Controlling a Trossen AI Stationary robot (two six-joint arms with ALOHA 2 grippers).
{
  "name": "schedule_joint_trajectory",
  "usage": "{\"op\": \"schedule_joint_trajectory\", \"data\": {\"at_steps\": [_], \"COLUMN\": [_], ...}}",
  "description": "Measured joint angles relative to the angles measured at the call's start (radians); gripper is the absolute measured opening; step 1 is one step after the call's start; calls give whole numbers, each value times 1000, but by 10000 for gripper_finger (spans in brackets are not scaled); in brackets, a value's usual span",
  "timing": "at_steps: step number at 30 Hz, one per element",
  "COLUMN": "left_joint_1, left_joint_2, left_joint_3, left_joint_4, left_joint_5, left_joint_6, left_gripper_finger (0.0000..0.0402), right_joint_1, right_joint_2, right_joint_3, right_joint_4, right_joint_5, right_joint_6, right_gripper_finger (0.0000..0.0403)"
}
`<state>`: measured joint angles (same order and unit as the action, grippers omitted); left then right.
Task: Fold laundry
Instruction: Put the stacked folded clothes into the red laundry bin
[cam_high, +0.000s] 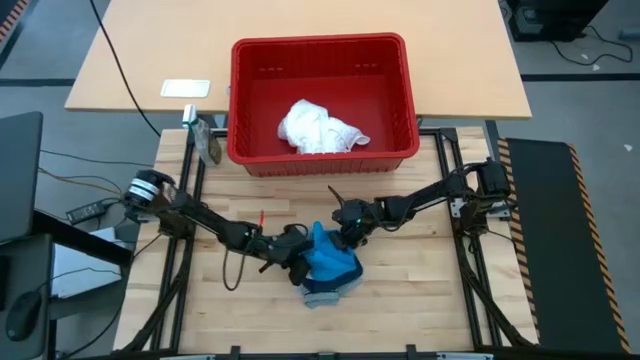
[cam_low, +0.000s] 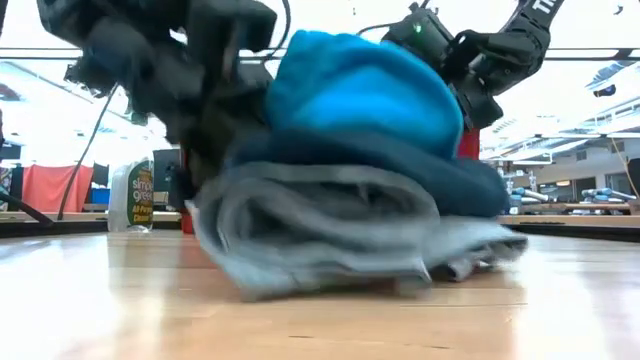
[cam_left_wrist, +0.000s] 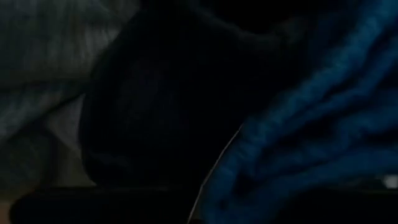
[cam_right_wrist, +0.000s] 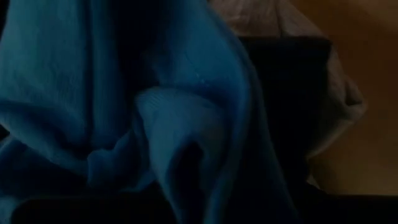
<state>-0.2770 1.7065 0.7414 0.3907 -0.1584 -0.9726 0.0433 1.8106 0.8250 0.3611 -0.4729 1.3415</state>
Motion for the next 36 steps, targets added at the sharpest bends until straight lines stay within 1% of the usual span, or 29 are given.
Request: {"op": "schedule_joint_trajectory", "data": {"at_steps": [2, 6, 8, 12, 15, 19, 24, 27, 29, 32, 34, 36], "left_joint_1": [1, 4, 17, 86, 161, 263, 416, 549, 651, 796, 877, 947], "left_joint_2": [-66, -214, -282, -392, -442, -445, -407, -380, -359, -306, -254, -196], "left_joint_3": [0, 4, 5, 7, 42, 173, 388, 500, 546, 589, 607, 616], "left_joint_4": [-53, -159, -187, -189, -240, -377, -580, -686, -706, -686, -685, -692], "left_joint_5": [17, 17, 14, 12, 8, -6, -4, 16, 86, 204, 282, 356], "left_joint_6": [-4, -30, -35, -34, -16, 72, 272, 349, 396, 444, 482, 498], "left_gripper_finger": [78, 72, 72, 71, 71, 71, 71, 70, 70, 70, 70, 70], "right_joint_1": [-5, -34, -62, -141, -210, -305, -437, -533, -598, -692, -732, -757], "right_joint_2": [-24, -95, -138, -214, -255, -301, -327, -314, -283, -196, -117, -38], "right_joint_3": [7, 35, 52, 85, 118, 183, 305, 385, 443, 533, 589, 634], "right_joint_4": [12, 15, 15, 12, -9, -78, -189, -243, -246, -249, -252, -260], "right_joint_5": [-14, -50, -69, -109, -122, -146, -175, -140, -137, -171, -196, -199], "right_joint_6": [3, 1, -8, -43, -85, -162, -301, -372, -405, -432, -452, -460], "right_gripper_finger": [88, 87, 87, 87, 87, 87, 85, 84, 84, 84, 84, 84]}}
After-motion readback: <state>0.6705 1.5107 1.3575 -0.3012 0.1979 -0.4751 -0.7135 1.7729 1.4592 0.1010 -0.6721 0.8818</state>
